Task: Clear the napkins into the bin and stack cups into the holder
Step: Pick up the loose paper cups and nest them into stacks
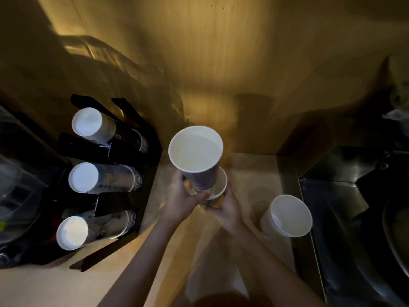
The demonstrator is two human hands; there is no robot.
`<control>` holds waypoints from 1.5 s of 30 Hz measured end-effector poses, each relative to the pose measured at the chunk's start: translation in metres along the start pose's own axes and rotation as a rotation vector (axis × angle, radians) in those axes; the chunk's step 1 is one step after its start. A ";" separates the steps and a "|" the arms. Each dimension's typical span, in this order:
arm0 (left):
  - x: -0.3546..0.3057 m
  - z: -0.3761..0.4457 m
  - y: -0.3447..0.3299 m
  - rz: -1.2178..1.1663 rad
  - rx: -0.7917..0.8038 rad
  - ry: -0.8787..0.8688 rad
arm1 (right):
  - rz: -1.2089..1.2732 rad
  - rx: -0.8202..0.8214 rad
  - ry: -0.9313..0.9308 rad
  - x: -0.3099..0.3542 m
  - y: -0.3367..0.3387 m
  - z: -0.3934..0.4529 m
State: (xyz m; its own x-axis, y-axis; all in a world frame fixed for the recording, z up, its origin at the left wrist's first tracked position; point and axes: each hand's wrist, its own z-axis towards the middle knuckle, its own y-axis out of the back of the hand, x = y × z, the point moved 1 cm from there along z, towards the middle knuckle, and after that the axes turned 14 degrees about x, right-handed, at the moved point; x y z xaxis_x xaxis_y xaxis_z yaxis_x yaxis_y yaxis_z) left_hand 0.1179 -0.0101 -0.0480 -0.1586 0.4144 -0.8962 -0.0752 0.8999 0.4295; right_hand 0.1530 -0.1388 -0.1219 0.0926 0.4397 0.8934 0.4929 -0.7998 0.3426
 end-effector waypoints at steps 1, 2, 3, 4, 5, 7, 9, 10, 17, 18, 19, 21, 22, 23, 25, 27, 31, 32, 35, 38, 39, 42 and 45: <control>0.003 0.000 -0.001 -0.001 0.015 0.006 | -0.007 0.002 0.002 0.001 0.000 -0.001; 0.006 0.000 -0.001 -0.007 0.028 0.008 | -0.011 0.003 0.001 0.001 0.000 -0.002; 0.009 0.001 -0.001 -0.014 0.044 0.014 | -0.011 0.001 0.004 0.001 0.001 -0.002; 0.011 0.002 0.000 -0.028 0.058 0.018 | -0.007 -0.002 0.003 0.002 0.001 -0.003; 0.012 0.002 0.001 -0.047 0.072 0.020 | -0.006 -0.001 0.002 0.002 0.001 -0.003; 0.015 0.004 0.002 -0.069 0.105 0.011 | -0.013 -0.008 0.004 0.002 0.001 -0.003; 0.016 0.005 0.003 -0.081 0.131 -0.007 | -0.026 -0.007 0.001 0.002 0.001 -0.003; 0.017 0.005 0.002 -0.092 0.140 -0.017 | -0.034 -0.006 -0.006 0.001 0.000 -0.002; 0.004 0.003 0.000 -0.040 0.194 -0.027 | -0.053 -0.002 -0.023 0.002 0.000 -0.001; 0.001 0.003 -0.001 0.012 0.191 -0.020 | -0.059 -0.002 -0.023 0.002 0.000 -0.001; 0.000 0.003 -0.001 0.071 0.183 -0.015 | -0.065 0.000 -0.023 0.001 0.001 -0.001; 0.002 0.003 -0.004 0.149 0.165 -0.016 | -0.062 0.000 -0.032 -0.001 0.001 -0.001; 0.003 0.002 -0.005 0.157 0.156 -0.018 | -0.059 0.004 -0.038 -0.001 0.000 0.000; 0.006 0.001 -0.006 0.149 0.147 -0.017 | -0.049 0.009 -0.041 -0.002 0.000 0.000; 0.008 0.000 -0.007 0.093 0.126 0.000 | -0.038 0.010 -0.042 -0.001 0.000 0.000; 0.009 0.000 -0.008 0.023 0.122 0.033 | -0.031 0.007 -0.040 0.000 0.001 -0.001; 0.004 0.003 -0.005 0.034 0.149 0.088 | -0.018 0.079 -0.037 0.007 0.003 0.002; 0.001 0.003 -0.003 0.050 0.156 0.093 | -0.029 0.103 -0.041 0.010 0.004 0.002; -0.011 -0.001 0.007 0.034 0.167 0.049 | -0.073 0.121 0.008 0.021 0.009 0.001; -0.026 -0.013 0.023 -0.208 0.095 0.056 | -0.103 0.090 0.099 0.048 0.015 -0.006; -0.029 -0.019 0.029 -0.323 0.058 0.057 | -0.140 0.040 0.156 0.059 0.018 -0.007; -0.036 -0.037 0.048 -0.619 0.031 0.181 | -0.264 -0.015 0.371 0.091 0.023 -0.011; -0.040 -0.057 0.069 -0.872 0.203 0.323 | -0.449 -0.038 0.578 0.116 0.030 -0.019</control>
State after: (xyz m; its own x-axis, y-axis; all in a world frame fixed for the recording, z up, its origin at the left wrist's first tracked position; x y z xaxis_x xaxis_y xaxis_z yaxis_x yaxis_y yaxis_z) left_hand 0.0625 0.0280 0.0242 -0.3944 -0.4440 -0.8046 -0.1282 0.8935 -0.4303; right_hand 0.1621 -0.1193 -0.0024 -0.5876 0.4511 0.6717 0.3449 -0.6114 0.7122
